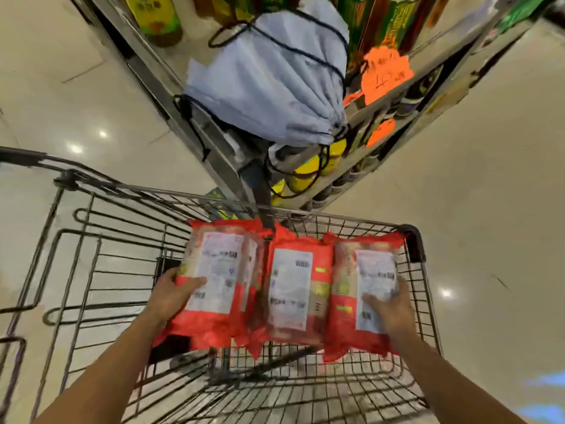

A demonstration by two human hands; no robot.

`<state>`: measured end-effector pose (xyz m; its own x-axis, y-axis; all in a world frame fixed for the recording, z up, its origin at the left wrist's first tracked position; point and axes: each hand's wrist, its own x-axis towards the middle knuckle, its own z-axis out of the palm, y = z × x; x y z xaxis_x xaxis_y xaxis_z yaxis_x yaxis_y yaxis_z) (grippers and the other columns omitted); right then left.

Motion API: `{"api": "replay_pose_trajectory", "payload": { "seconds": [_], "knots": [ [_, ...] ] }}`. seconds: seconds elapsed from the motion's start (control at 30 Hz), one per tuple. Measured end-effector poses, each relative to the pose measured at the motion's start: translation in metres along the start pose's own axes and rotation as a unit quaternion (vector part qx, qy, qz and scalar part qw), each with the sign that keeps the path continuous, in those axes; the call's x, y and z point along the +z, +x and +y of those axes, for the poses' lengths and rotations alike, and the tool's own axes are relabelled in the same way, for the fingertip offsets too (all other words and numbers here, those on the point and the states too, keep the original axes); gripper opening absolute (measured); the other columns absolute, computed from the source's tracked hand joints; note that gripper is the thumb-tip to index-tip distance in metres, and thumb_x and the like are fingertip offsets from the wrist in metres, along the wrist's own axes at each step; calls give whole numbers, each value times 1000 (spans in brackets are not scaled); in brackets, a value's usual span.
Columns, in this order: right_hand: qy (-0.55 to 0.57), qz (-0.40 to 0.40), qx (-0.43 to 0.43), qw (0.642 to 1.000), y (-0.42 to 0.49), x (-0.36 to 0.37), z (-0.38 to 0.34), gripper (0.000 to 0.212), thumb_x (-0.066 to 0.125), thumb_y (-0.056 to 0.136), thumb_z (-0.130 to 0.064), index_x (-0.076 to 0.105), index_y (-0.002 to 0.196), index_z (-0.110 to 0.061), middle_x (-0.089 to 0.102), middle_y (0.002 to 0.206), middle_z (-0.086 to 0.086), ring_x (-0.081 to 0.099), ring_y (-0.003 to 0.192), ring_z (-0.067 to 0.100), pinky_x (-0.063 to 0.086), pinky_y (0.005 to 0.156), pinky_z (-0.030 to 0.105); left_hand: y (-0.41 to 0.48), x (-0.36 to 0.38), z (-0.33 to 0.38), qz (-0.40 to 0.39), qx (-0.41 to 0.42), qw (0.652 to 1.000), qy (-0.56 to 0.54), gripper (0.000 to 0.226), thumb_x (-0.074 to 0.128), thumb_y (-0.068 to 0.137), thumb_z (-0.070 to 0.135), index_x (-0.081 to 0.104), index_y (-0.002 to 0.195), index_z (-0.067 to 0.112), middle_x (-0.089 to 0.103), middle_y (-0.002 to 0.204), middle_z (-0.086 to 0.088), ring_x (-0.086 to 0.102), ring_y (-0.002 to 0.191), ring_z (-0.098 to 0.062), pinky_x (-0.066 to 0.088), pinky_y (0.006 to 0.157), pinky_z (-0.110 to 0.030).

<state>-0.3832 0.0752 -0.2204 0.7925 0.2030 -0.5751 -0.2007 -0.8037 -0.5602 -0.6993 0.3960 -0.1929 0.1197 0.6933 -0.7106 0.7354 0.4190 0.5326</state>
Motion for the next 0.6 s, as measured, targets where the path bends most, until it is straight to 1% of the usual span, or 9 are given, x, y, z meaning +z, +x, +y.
{"api": "replay_pose_trajectory", "payload": {
  "seconds": [0.07,0.13,0.17,0.23,0.3,0.37,0.43,0.5,0.6],
  "knots": [
    [-54,-12,-10,998,20,3,14,72,82,53,-49,46,112,-32,67,104,0,71,88,27,62,71,51,-17,-2,17,17,65,993,97,51,86,74,32,61,112,9,71,96,-4,68,75,-21,52,63,-32],
    [-131,-5,-31,991,19,-3,7,78,67,54,-65,48,121,-30,65,112,3,68,97,27,61,79,48,-35,-2,35,42,154,970,181,35,81,81,27,64,106,9,69,89,-6,65,72,-22,47,60,-30],
    [-166,-1,-61,984,5,-11,-12,76,63,61,-66,49,125,-27,64,118,4,65,104,28,59,85,46,-48,0,48,42,196,955,217,35,79,81,31,65,106,10,71,91,-9,67,74,-27,51,64,-33],
    [-207,3,-127,970,-45,-39,-72,71,66,81,-55,47,139,-19,58,134,9,58,120,32,51,99,45,-77,11,82,35,278,917,283,41,75,84,35,63,117,14,70,107,-14,69,88,-36,57,78,-42],
    [-241,41,-203,948,-79,-73,-107,69,64,88,-48,44,145,-15,51,145,12,50,130,34,45,106,46,-116,33,127,26,370,862,344,46,68,88,38,61,126,13,66,122,-15,64,108,-39,52,92,-48],
    [-266,101,-265,921,-107,-112,-125,70,57,89,-51,42,148,-17,46,151,13,44,137,34,40,110,48,-166,63,179,12,465,798,382,58,61,88,45,56,134,11,62,132,-15,58,119,-39,47,99,-49],
    [-284,148,-274,907,-135,-158,-131,70,50,90,-53,41,151,-18,41,155,15,39,142,36,33,115,50,-217,97,222,13,567,722,397,67,55,85,51,52,137,10,62,130,-17,58,116,-41,50,95,-49],
    [-288,208,-276,893,-160,-206,-123,72,46,89,-55,44,150,-18,44,154,17,42,139,37,33,113,50,-266,134,253,31,642,654,399,70,58,85,49,49,142,9,62,128,-18,58,115,-41,51,93,-50],
    [-289,266,-239,888,-195,-280,-82,72,47,87,-58,48,147,-19,47,152,17,45,137,37,35,111,51,-355,196,280,26,695,583,420,77,49,86,55,46,146,8,57,139,-18,54,126,-40,47,104,-51]
  ]
}}
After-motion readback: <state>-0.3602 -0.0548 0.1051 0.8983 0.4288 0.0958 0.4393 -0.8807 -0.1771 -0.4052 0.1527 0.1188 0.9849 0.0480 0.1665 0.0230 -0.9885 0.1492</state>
